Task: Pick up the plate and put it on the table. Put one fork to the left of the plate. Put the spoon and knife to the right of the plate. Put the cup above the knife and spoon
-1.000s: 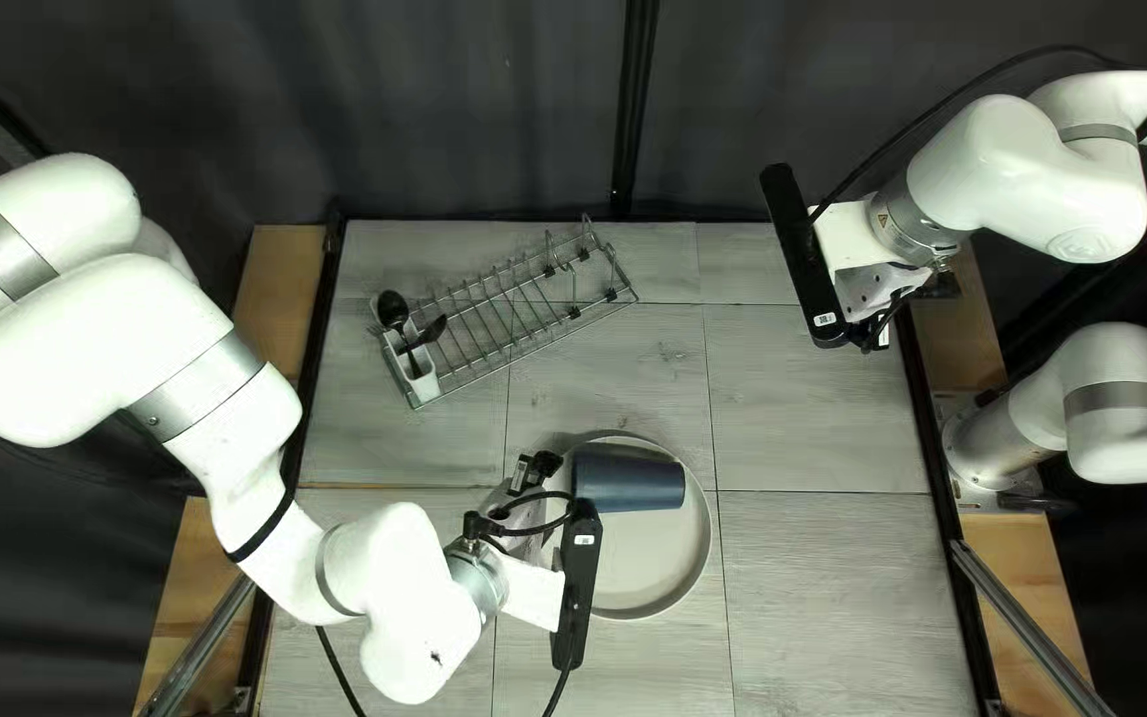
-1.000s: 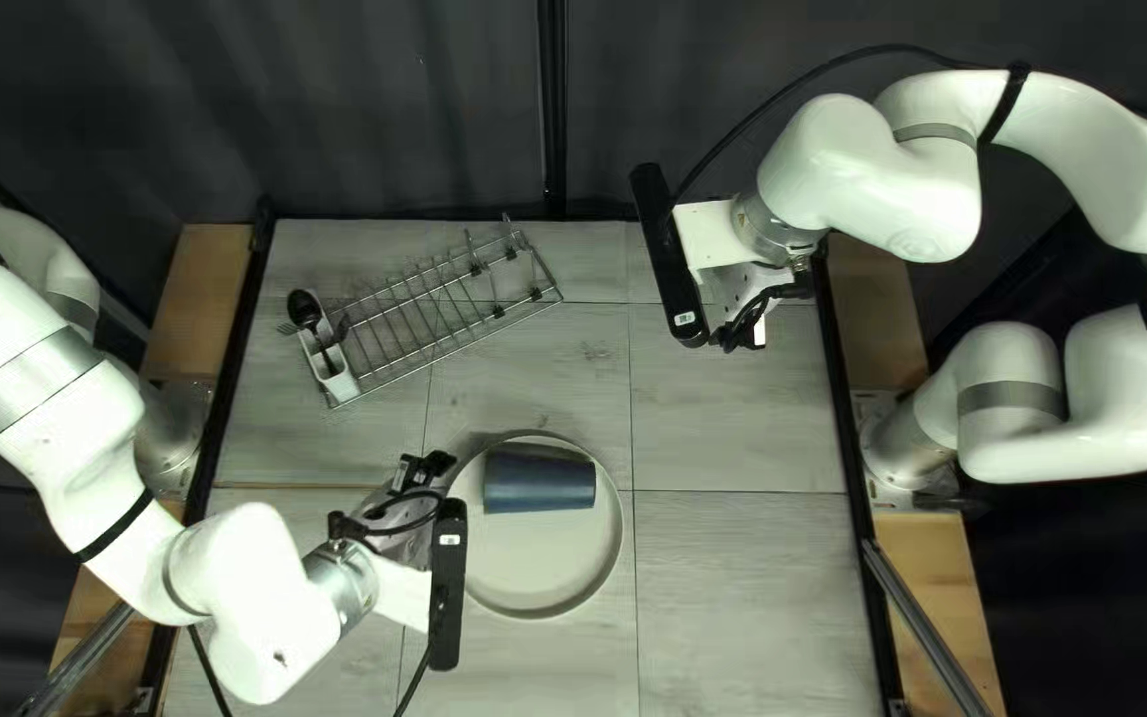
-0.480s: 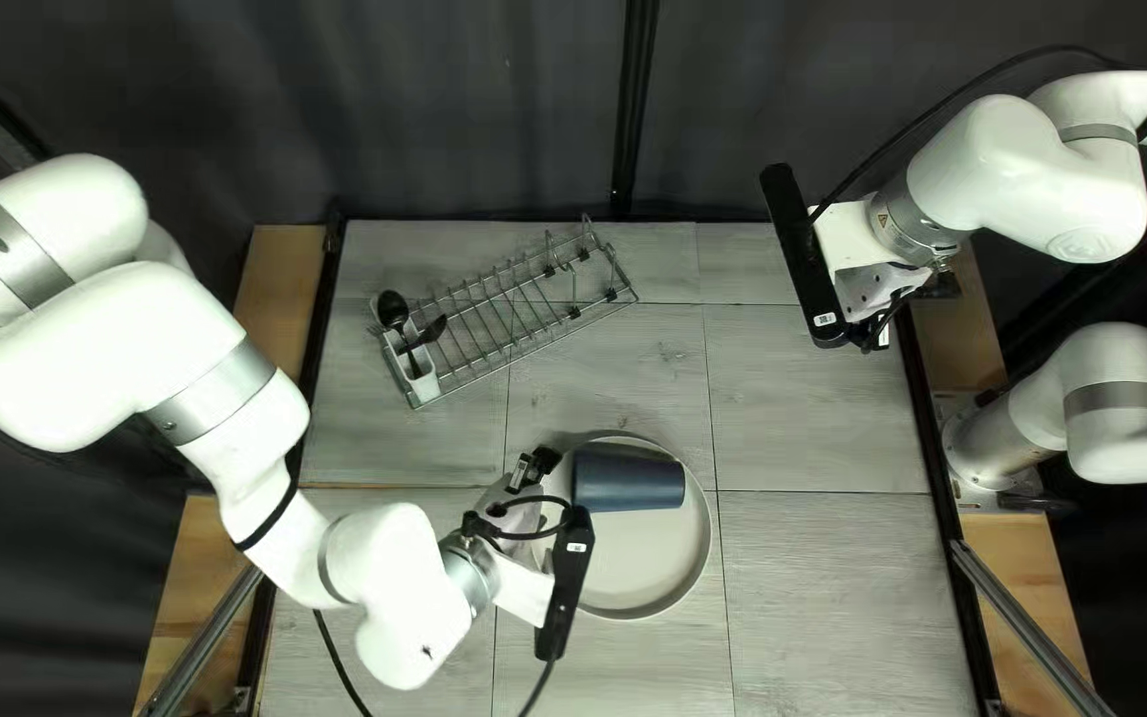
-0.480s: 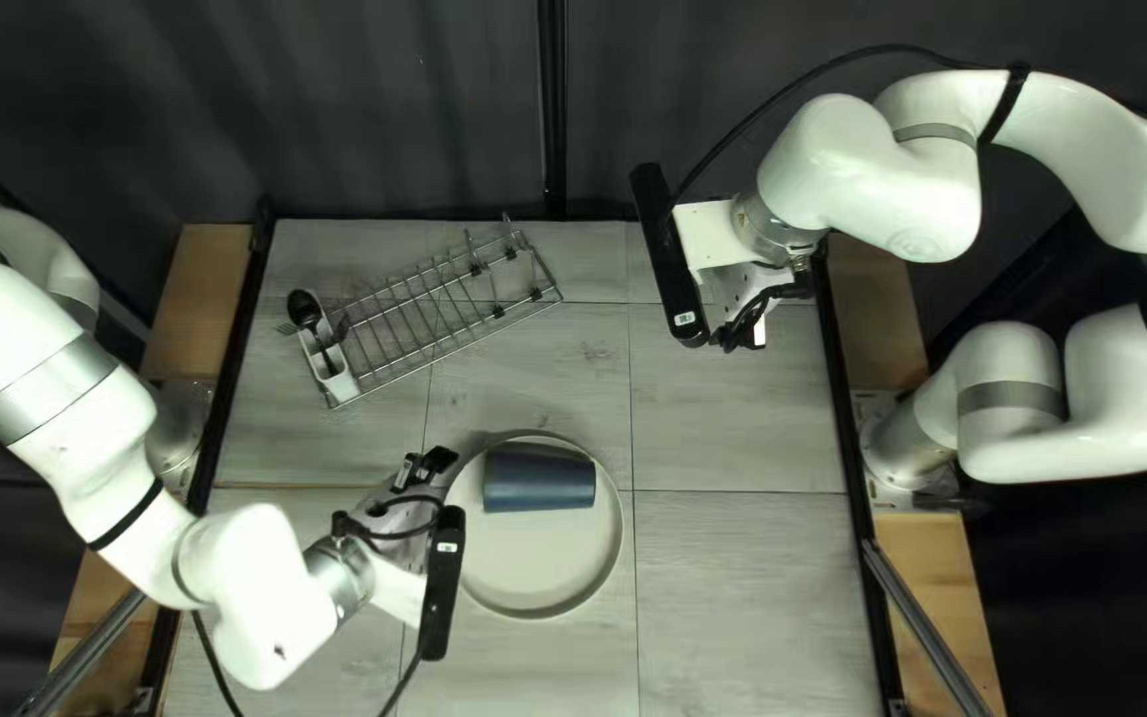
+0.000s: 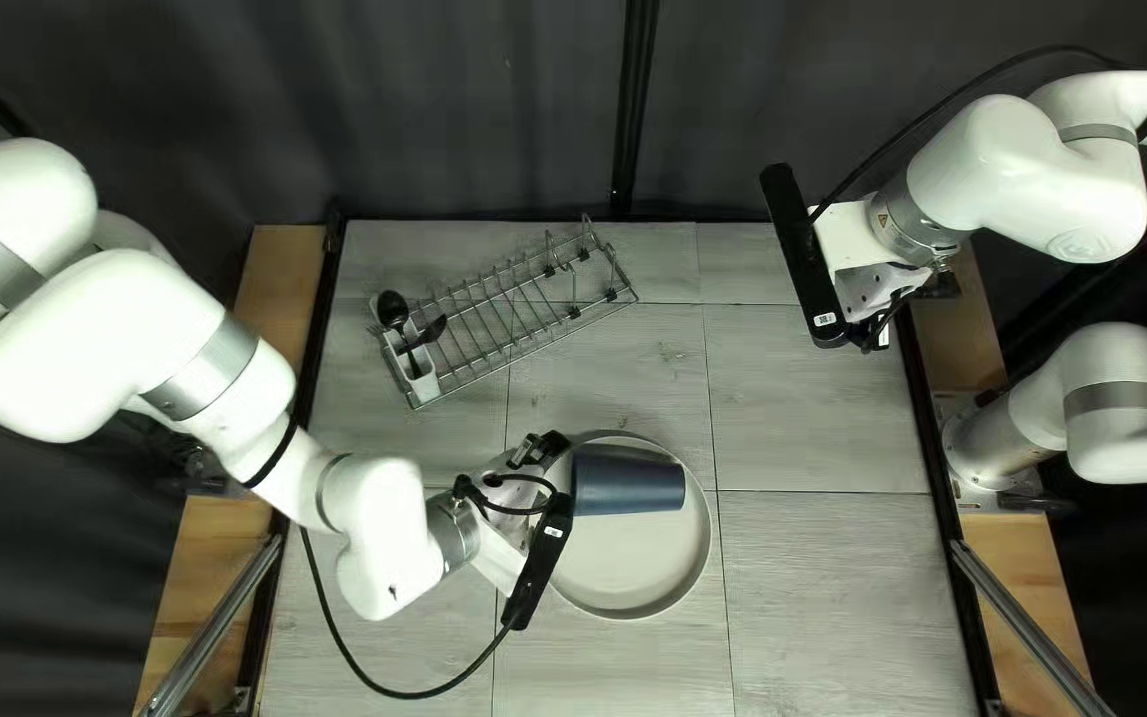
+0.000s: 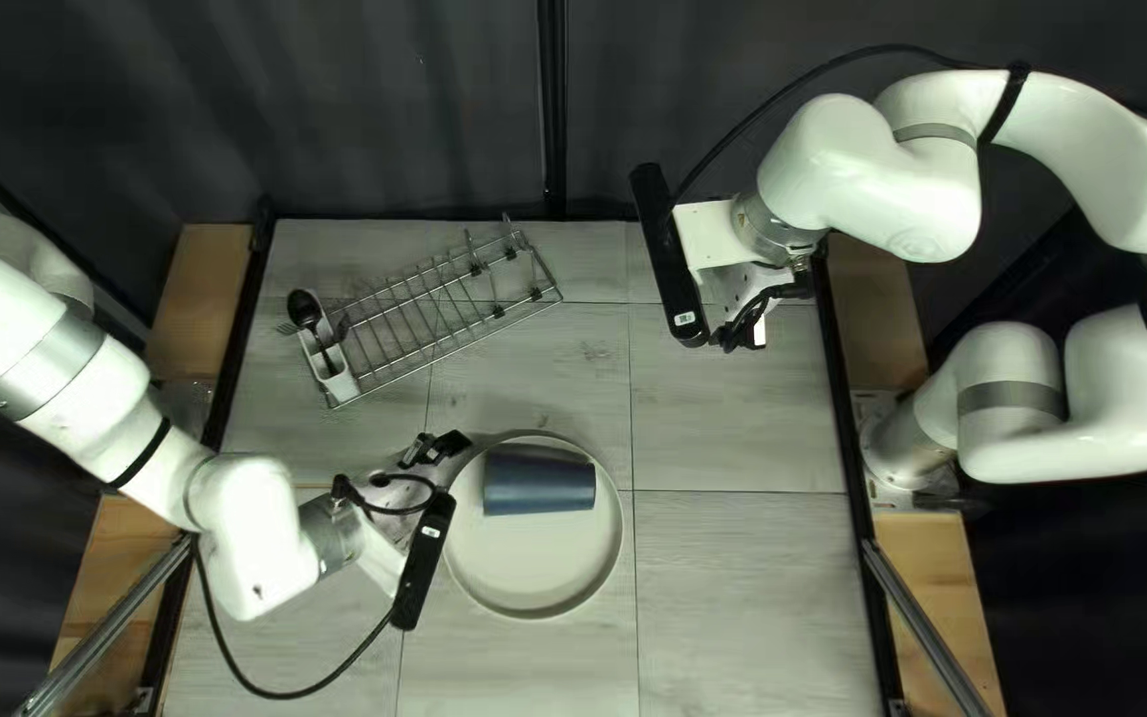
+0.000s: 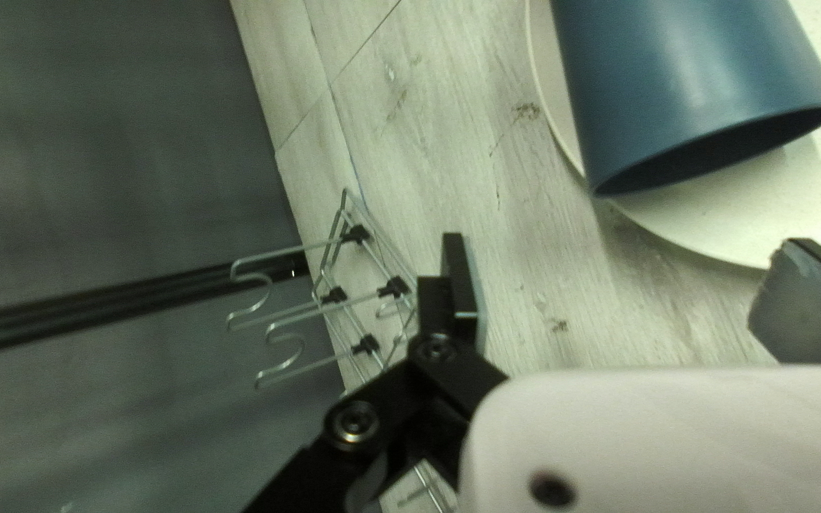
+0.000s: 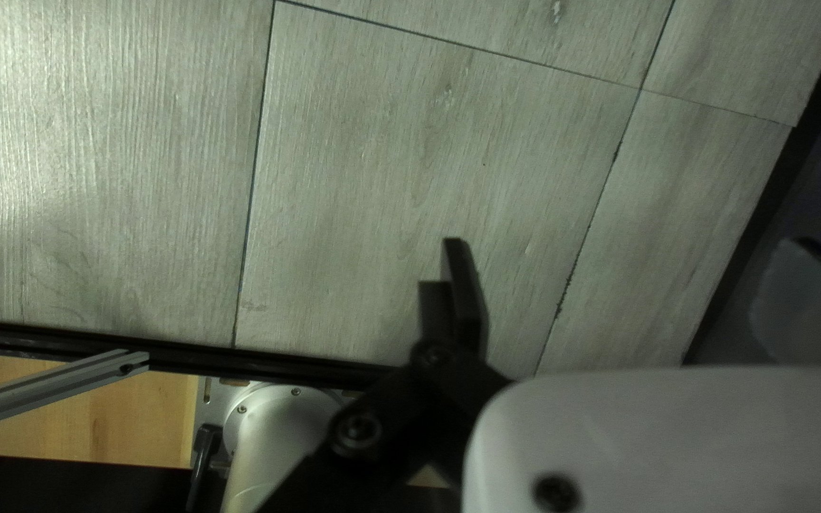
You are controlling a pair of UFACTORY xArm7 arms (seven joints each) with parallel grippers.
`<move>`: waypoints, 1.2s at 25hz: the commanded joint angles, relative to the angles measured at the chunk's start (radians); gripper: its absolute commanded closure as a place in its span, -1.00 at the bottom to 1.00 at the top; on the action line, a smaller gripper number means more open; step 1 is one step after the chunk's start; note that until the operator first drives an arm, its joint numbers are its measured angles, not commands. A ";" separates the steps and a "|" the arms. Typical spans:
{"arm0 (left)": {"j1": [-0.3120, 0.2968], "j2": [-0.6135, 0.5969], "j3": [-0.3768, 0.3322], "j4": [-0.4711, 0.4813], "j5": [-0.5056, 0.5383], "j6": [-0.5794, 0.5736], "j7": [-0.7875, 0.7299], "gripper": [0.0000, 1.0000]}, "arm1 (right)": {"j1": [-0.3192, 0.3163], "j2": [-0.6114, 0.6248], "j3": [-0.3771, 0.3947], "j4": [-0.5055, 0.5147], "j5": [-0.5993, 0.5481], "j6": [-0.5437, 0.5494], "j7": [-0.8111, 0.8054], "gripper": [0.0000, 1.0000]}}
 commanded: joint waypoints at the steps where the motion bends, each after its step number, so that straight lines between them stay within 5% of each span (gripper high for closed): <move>1: 0.014 0.049 0.027 0.010 0.081 -0.020 -0.026 -1.00 | 0.000 0.000 0.000 0.000 0.000 0.000 0.000 -1.00; 18: 0.014 0.154 0.070 0.068 0.272 -0.015 -0.063 -1.00 | 0.000 0.000 0.000 0.000 0.000 0.000 0.000 -1.00; 20: 0.012 0.155 0.071 0.068 0.286 -0.008 -0.070 -0.43 | 0.000 0.000 0.000 0.000 0.000 0.000 0.000 -1.00; 21: 0.009 0.152 0.070 0.066 0.292 -0.003 -0.076 0.87 | 0.000 0.000 0.000 0.000 0.000 0.000 0.000 -1.00; 30: -0.021 0.070 0.036 0.052 0.255 0.055 -0.077 1.00 | 0.000 0.000 0.000 0.000 0.000 0.000 0.000 -1.00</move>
